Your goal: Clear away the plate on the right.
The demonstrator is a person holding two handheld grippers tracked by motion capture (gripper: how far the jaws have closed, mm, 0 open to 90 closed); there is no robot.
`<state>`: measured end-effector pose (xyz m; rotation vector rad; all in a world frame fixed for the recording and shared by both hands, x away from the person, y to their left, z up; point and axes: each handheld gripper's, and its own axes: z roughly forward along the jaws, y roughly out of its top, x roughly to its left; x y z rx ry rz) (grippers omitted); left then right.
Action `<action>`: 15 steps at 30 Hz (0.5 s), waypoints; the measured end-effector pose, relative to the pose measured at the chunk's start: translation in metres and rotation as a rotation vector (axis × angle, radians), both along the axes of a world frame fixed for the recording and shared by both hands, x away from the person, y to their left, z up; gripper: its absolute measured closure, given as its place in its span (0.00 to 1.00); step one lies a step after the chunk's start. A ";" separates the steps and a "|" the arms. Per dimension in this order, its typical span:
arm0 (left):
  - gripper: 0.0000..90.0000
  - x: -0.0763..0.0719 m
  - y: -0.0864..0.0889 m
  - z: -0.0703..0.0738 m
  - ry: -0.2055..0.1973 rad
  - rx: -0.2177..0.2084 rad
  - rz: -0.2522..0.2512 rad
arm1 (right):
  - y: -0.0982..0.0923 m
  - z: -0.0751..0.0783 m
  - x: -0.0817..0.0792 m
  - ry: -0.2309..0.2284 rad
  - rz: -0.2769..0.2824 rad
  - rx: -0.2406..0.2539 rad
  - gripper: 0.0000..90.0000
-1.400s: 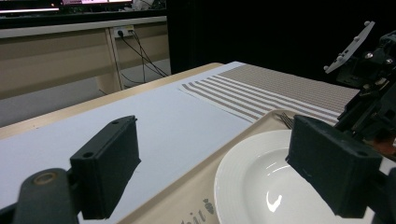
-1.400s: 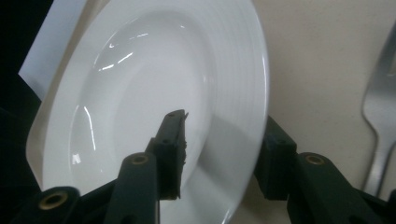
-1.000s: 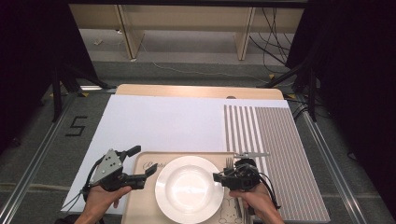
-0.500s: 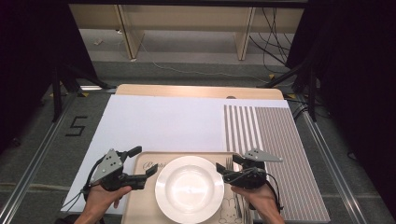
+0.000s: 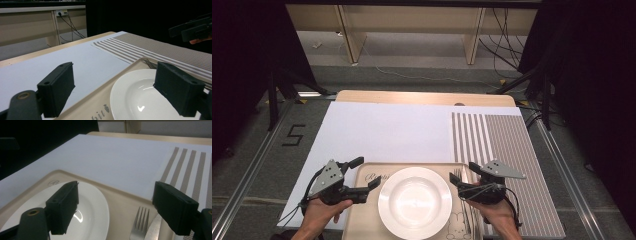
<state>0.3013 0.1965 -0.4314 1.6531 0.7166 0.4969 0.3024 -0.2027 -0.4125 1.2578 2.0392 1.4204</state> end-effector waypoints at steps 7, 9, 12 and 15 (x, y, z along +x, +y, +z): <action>0.17 0.000 0.000 0.000 -0.003 0.005 -0.001 | -0.010 0.003 -0.005 -0.039 -0.008 -0.027 0.21; 0.17 0.000 0.000 0.000 -0.004 0.006 -0.001 | -0.012 0.003 -0.006 -0.050 -0.018 -0.027 0.21; 0.17 0.000 -0.001 0.000 -0.005 0.007 -0.001 | -0.017 0.005 -0.008 -0.044 -0.036 -0.032 0.21; 0.17 0.000 0.000 0.000 -0.006 0.004 0.000 | -0.022 0.004 -0.010 -0.082 -0.028 -0.039 0.21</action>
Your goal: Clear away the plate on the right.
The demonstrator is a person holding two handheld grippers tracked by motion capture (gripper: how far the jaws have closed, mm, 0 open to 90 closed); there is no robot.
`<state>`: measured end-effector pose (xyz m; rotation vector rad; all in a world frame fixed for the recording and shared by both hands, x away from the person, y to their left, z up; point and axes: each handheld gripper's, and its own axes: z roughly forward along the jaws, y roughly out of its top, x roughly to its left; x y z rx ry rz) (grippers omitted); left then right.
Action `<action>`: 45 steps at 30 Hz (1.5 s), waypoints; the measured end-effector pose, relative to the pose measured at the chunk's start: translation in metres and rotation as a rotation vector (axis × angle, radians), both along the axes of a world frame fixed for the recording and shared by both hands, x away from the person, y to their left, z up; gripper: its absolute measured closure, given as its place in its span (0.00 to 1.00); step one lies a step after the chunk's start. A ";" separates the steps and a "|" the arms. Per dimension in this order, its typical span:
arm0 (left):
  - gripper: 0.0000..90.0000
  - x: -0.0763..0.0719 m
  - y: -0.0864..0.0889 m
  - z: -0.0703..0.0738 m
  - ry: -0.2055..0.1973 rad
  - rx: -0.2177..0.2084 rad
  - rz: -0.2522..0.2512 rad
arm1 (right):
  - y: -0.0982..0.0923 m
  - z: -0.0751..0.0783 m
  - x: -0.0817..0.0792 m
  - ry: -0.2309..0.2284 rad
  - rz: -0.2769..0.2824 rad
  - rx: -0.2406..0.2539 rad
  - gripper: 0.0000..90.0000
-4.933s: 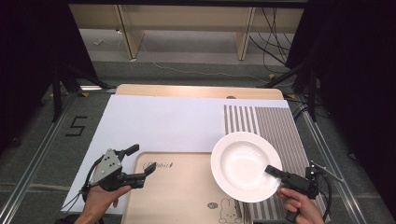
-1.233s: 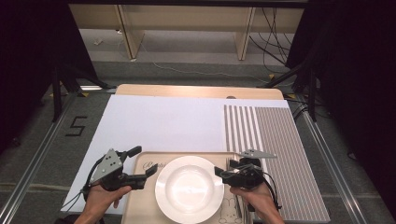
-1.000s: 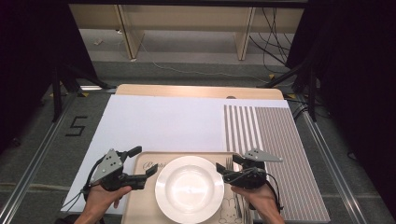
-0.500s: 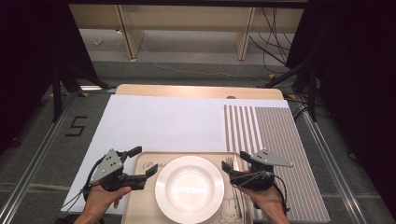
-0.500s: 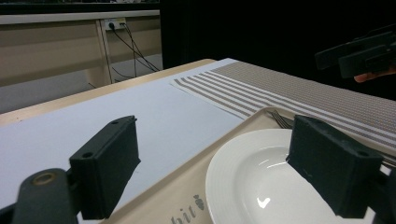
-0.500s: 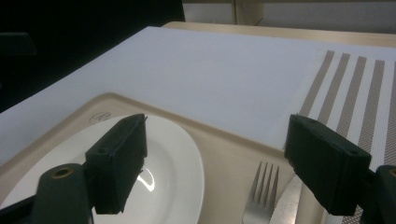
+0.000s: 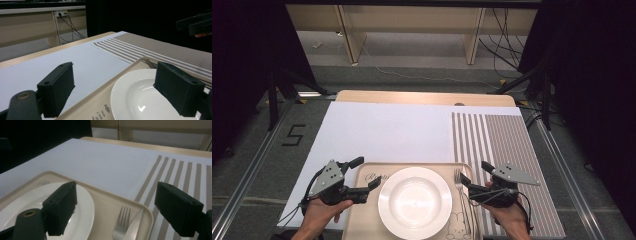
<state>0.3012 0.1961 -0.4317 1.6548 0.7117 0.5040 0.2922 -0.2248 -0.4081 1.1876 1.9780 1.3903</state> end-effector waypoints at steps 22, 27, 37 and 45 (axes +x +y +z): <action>0.17 -0.001 0.000 0.000 0.002 0.014 -0.006 | -0.012 -0.002 -0.018 0.000 -0.006 -0.014 0.19; 0.17 -0.001 -0.001 0.000 0.001 0.015 -0.007 | -0.013 -0.003 -0.022 -0.008 0.001 -0.026 0.18; 0.17 0.000 -0.002 -0.001 -0.006 0.009 -0.013 | -0.015 -0.003 -0.024 -0.027 -0.039 -0.029 0.18; 0.17 0.000 -0.002 -0.001 -0.007 0.009 -0.011 | -0.017 -0.002 -0.024 -0.024 -0.032 -0.013 0.18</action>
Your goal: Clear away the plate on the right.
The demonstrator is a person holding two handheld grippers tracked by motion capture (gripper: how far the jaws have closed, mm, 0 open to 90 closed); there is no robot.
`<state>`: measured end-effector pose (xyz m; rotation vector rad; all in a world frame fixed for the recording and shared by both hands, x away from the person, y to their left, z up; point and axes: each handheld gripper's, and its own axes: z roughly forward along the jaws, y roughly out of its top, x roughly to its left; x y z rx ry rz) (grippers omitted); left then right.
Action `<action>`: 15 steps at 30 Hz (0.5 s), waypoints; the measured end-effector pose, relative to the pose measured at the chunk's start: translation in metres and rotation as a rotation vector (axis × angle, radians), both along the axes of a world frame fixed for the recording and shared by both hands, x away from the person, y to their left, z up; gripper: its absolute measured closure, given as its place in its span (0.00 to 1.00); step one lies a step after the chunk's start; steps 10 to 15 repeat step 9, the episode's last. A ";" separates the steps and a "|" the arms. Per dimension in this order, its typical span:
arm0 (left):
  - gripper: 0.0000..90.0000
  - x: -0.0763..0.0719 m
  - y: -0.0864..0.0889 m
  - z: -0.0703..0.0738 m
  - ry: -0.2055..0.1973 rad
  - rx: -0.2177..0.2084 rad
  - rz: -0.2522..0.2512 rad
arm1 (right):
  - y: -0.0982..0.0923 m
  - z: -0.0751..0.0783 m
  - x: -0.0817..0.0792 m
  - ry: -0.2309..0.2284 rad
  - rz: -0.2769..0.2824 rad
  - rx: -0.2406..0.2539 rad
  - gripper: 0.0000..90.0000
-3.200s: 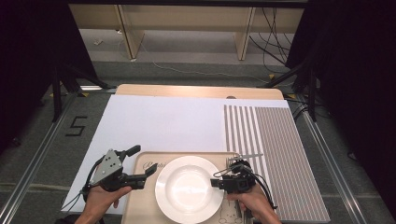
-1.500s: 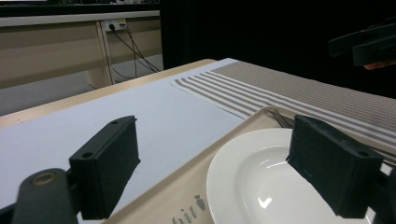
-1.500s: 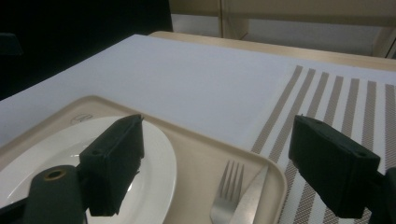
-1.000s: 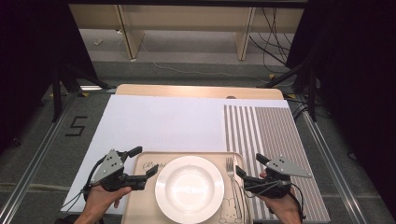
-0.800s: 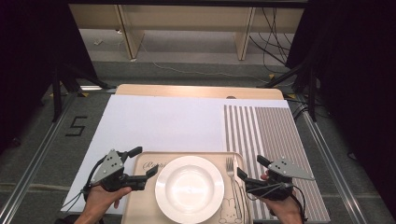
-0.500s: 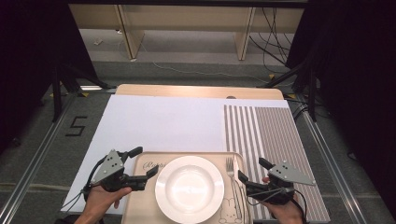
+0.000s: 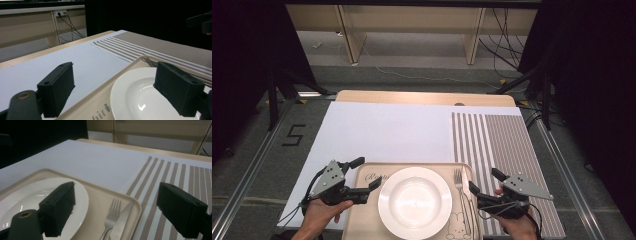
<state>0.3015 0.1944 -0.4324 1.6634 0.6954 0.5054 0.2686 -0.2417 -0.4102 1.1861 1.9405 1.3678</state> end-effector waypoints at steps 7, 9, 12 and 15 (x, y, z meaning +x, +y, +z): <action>0.17 0.000 0.000 0.000 0.001 0.003 0.001 | 0.000 -0.001 0.001 -0.001 -0.008 -0.009 0.18; 0.17 0.000 0.000 0.000 0.000 0.000 0.000 | 0.000 -0.001 0.001 -0.005 -0.005 -0.010 0.18; 0.17 0.000 0.000 0.000 0.000 0.000 0.000 | 0.000 -0.001 0.001 -0.005 -0.005 -0.010 0.18; 0.17 0.000 0.000 0.000 0.000 0.000 0.000 | 0.000 -0.001 0.001 -0.005 -0.005 -0.010 0.18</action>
